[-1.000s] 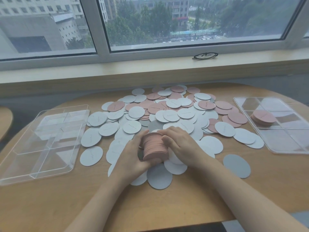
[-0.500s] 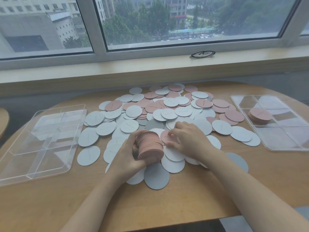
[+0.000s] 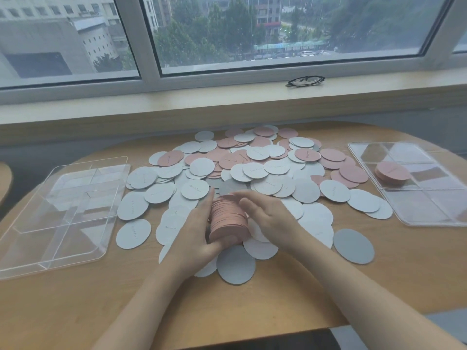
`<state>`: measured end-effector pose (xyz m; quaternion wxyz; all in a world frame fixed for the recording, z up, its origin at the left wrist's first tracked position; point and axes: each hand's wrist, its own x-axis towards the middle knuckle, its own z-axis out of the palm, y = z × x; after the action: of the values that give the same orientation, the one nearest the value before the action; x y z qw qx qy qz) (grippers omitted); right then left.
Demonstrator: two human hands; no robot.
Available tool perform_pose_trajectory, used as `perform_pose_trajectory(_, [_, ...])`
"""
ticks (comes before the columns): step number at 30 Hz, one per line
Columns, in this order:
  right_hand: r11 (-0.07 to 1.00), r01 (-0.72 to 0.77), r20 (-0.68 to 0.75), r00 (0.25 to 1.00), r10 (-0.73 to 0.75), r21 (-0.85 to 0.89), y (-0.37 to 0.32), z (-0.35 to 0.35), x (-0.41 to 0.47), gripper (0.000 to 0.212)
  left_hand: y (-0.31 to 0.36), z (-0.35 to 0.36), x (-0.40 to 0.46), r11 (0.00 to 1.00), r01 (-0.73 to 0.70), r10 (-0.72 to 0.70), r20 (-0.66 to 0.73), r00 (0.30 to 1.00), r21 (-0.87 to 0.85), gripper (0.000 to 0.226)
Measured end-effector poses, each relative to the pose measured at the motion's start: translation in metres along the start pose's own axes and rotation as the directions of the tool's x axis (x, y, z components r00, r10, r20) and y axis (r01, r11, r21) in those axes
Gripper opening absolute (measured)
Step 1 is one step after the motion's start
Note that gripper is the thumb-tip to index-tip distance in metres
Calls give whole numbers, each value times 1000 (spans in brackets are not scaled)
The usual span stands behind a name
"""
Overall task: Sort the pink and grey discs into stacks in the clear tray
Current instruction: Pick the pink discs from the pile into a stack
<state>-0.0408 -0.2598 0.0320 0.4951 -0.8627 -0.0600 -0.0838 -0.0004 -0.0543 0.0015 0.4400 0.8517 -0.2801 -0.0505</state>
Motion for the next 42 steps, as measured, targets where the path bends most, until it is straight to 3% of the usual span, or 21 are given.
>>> perform_pose_trajectory(3, [979,57,171,985,-23,-196,0,13,-9,62,2,2,0,988,-51,53,-10,999,148,106])
perform_pose_trajectory(6, [954,82,150,988,-39,-290,-1,20,-12,74,3,4,1,968,-97,106,-25,994,231,108])
perform_pose_trajectory(9, [896,125,101,991,-90,-426,2,19,-8,93,4,5,0,974,-127,133,-16,991,189,105])
perform_pose_trajectory(11, [887,175,107,984,-142,-428,4,13,-4,92,3,4,0,989,-120,123,-33,992,84,97])
perform_pose_trajectory(13, [913,189,35,981,-189,-362,9,-6,3,71,2,3,-1,995,-95,95,-57,994,15,91])
perform_pose_trajectory(15, [961,65,-195,973,-121,-269,24,-42,14,42,2,2,0,997,-82,82,-63,995,-4,90])
perform_pose_trajectory(17, [917,-173,-360,932,35,-360,48,-89,25,32,1,2,1,997,-74,73,-57,996,-25,91])
perform_pose_trajectory(20, [658,-502,-361,864,351,-562,74,-138,26,37,-2,2,2,997,-52,50,-41,998,-61,93])
perform_pose_trajectory(22, [584,-527,-324,847,421,-617,80,-145,23,34,-2,2,2,996,-40,38,-32,999,-74,93])
perform_pose_trajectory(24, [586,-507,-319,859,400,-632,82,-144,22,36,-1,1,1,997,-38,36,-30,999,-73,93])
perform_pose_trajectory(29, [644,-562,-319,826,465,-519,82,-145,26,45,-2,0,1,997,-31,30,-18,999,-70,92])
perform_pose_trajectory(32, [752,-577,-342,810,477,-320,80,-148,23,19,-1,0,1,997,-33,32,-17,999,-73,92])
perform_pose_trajectory(34, [816,-564,-351,795,494,-128,73,-146,20,15,1,0,0,996,-33,32,-11,999,-80,92])
perform_pose_trajectory(38, [895,-417,-375,813,445,158,53,-136,14,18,2,-1,-1,994,-21,21,-6,1000,-107,90])
perform_pose_trajectory(42, [949,-245,-405,861,307,199,25,-116,9,10,4,-2,-1,992,-16,15,-7,1000,-124,89])
